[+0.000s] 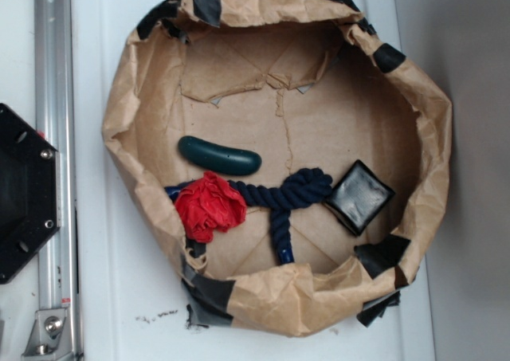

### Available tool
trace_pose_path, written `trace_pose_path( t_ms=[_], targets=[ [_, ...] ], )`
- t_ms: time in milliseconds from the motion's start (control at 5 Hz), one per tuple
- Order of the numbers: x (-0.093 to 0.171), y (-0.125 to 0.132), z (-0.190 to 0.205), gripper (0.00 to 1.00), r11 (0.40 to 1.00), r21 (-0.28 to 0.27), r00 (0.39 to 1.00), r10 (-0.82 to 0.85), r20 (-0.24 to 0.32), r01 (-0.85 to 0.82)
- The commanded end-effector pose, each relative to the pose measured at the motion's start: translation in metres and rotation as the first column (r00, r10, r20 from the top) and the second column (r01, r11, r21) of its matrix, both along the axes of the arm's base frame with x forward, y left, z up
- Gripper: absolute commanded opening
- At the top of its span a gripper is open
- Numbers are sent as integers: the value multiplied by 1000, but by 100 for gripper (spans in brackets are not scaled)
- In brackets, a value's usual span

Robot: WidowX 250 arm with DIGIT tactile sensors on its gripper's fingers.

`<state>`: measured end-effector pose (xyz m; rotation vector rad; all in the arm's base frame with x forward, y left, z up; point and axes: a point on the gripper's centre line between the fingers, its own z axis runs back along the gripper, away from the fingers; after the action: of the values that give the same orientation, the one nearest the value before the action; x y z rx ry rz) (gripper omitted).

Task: Grab the black box.

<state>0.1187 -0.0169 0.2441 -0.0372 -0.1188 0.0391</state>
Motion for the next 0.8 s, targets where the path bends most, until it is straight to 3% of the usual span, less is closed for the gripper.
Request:
trace_pose_path(
  t_ms=[0,200,400,600],
  targets=[
    [0,0,0,100,1000,0,1000,0,0,0],
    [50,11,-43,100,983,-21,983,184,-26,-185],
    [97,15,-79,100,952,38,951,305,-47,-304],
    [147,10,-106,100,910,-31,911,413,-9,-413]
  ],
)
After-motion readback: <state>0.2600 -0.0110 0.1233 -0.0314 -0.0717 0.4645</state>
